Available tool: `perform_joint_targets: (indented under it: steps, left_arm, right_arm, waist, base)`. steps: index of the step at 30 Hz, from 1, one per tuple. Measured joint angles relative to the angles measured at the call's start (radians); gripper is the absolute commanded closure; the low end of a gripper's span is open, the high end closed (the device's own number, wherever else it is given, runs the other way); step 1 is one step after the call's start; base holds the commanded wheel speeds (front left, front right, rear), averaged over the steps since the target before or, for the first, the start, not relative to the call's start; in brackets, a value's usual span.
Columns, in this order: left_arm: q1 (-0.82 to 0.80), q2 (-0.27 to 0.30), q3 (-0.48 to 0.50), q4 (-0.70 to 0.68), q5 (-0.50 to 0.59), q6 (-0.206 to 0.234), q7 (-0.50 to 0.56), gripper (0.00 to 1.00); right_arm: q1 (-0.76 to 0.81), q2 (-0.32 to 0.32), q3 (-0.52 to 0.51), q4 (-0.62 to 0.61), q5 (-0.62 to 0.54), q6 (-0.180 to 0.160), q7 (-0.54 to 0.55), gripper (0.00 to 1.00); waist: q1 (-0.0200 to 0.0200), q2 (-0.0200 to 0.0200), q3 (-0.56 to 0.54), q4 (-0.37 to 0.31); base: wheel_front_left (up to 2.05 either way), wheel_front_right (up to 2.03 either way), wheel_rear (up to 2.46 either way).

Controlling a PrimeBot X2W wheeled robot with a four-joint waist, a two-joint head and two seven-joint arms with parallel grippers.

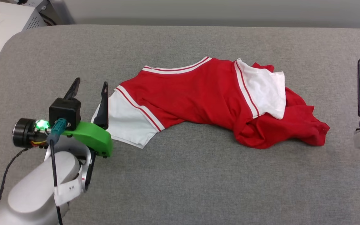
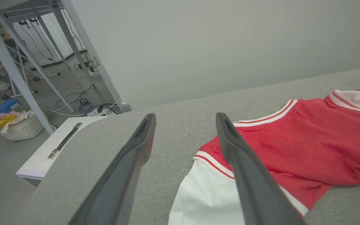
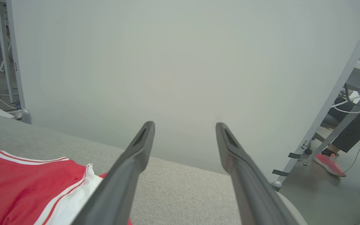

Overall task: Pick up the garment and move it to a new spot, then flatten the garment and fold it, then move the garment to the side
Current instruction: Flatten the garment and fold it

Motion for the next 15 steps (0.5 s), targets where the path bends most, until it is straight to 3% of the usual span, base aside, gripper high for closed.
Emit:
perform_joint_targets:
  steps: [2, 7, 10, 15]
  left_arm:
    - [0.074, -0.027, 0.092, -0.045, 0.071, 0.044, 0.000, 0.00]
    - [0.233, -0.098, 0.264, -0.124, 0.224, 0.077, 0.000, 0.00]
    - [0.296, -0.146, 0.344, -0.149, 0.303, 0.067, 0.000, 0.00]
    - [0.354, -0.227, 0.445, -0.174, 0.397, 0.010, 0.000, 0.00]
  right_arm:
    - [-0.022, -0.048, 0.035, -0.006, 0.022, 0.000, 0.057, 0.00]
    - [-0.080, -0.214, 0.160, -0.009, 0.139, 0.000, 0.230, 0.00]
    - [-0.114, -0.330, 0.265, -0.011, 0.246, 0.000, 0.377, 0.00]
    - [-0.152, -0.532, 0.495, -0.035, 0.503, 0.000, 0.686, 0.00]
  waist:
    - [0.0000, 0.0000, 0.005, 0.006]
    - [0.0000, 0.0000, 0.019, 0.021]
    - [0.0000, 0.0000, 0.031, 0.029]
    - [0.0000, 0.0000, 0.059, 0.042]
  base:
    - [0.00, 0.00, 0.00]
    - [0.00, 0.00, 0.00]
    - [0.00, 0.00, 0.00]
    - [0.00, 0.00, 0.00]
